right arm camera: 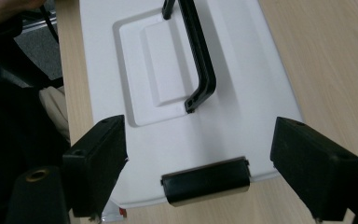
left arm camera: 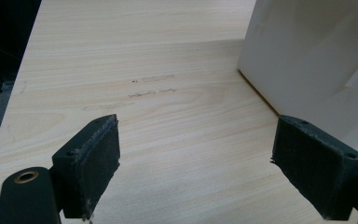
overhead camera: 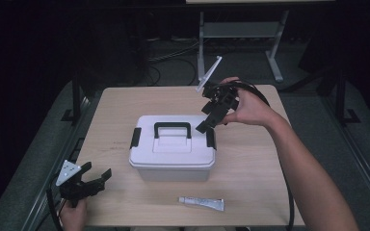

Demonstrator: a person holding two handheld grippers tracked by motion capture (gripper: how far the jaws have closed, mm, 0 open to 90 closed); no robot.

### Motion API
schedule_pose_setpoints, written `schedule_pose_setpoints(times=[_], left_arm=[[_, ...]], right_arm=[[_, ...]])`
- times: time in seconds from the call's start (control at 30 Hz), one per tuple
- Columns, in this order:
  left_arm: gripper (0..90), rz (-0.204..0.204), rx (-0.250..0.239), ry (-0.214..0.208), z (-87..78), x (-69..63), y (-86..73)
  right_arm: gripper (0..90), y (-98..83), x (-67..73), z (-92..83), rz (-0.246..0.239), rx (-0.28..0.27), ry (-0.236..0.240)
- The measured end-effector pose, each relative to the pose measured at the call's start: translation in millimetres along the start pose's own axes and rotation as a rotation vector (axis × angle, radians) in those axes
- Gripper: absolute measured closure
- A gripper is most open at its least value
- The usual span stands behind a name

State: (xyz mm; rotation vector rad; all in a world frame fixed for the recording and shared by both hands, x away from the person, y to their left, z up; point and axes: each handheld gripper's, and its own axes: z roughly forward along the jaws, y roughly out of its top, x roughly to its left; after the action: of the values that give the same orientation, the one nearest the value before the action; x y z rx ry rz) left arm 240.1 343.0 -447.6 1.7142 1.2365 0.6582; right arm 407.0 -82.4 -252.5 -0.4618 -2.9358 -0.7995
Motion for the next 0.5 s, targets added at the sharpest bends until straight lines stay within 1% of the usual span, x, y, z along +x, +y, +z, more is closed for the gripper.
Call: schedule_pose_setpoints(times=[0.07,0.13,0.33,0.43,0.47,0.5], left_arm=[[14.0,-0.001,-0.001,-0.001,-0.1,-0.2,0.1],[14.0,0.001,-0.002,0.000,-0.2,-0.6,0.2],[14.0,-0.003,-0.002,0.005,-0.2,-0.8,0.2],[14.0,-0.006,-0.006,0.012,-0.6,-0.2,0.3],[14.0,-0.006,-0.006,0.012,-0.6,-0.2,0.3],[14.0,-0.011,-0.005,0.008,-1.0,0.4,0.0]], right_arm=[[20.7,1.3,0.1,1.3,-0.001,0.002,0.003],[20.8,4.6,-0.3,5.0,-0.011,0.006,0.003],[21.3,9.5,-1.0,9.3,-0.016,0.009,0.014],[21.3,16.1,-0.3,12.9,-0.023,0.015,0.015],[21.3,16.1,-0.3,12.9,-0.023,0.015,0.015],[21.4,20.0,-0.3,15.2,-0.029,0.015,0.018]])
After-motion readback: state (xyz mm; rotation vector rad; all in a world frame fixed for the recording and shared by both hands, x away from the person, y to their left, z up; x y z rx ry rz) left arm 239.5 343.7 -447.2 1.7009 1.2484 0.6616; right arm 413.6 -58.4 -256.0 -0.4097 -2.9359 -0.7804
